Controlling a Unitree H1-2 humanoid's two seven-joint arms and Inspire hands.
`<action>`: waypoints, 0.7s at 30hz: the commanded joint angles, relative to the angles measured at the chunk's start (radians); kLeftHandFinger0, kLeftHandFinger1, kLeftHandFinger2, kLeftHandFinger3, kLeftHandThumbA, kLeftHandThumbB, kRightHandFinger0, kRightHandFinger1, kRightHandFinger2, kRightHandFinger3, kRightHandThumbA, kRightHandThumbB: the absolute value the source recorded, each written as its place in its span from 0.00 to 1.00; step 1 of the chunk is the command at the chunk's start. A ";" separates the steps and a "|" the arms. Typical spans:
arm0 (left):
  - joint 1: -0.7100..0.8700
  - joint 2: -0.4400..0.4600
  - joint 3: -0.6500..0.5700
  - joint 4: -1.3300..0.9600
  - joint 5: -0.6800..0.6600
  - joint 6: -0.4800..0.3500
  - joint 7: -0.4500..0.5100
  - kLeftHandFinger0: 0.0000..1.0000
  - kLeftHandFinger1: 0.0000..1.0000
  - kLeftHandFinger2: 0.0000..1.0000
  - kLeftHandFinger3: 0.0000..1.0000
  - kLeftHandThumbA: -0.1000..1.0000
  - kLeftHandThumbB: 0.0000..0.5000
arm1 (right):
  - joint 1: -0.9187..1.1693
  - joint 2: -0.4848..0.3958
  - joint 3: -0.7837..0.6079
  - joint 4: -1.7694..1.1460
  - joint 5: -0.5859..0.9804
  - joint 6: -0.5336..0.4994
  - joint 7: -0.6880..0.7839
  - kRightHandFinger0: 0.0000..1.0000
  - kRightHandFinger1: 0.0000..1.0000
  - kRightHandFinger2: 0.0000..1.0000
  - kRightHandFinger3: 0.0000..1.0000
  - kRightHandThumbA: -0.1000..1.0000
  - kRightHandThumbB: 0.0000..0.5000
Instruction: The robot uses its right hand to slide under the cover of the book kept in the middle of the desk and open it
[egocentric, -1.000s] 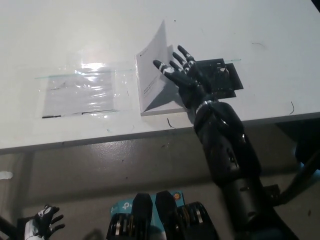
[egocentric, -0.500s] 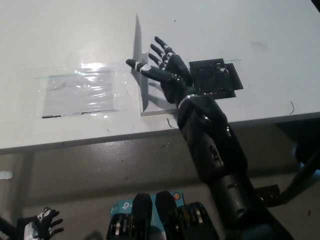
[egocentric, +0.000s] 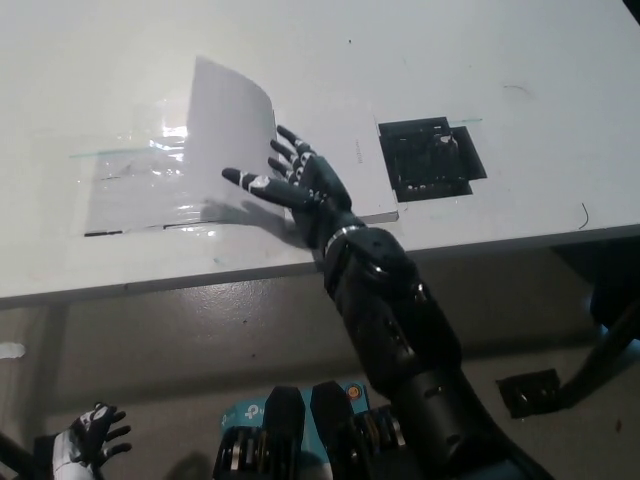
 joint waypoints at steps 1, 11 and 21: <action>-0.029 0.016 -0.002 -0.015 0.006 0.010 0.017 0.33 0.40 0.44 0.43 0.83 0.68 | -0.030 0.027 0.010 0.041 -0.033 -0.076 0.012 0.87 1.00 1.00 1.00 1.00 0.42; -0.025 0.017 -0.029 -0.071 0.019 0.080 0.028 0.39 0.46 0.51 0.50 0.86 0.67 | -0.048 0.007 0.065 0.131 -0.100 -0.141 0.036 0.85 1.00 0.96 1.00 1.00 0.42; -0.036 0.015 -0.029 -0.046 0.018 0.057 0.028 0.39 0.44 0.51 0.49 0.85 0.69 | -0.015 -0.014 0.168 0.196 -0.181 -0.156 0.082 0.87 0.99 0.94 1.00 1.00 0.39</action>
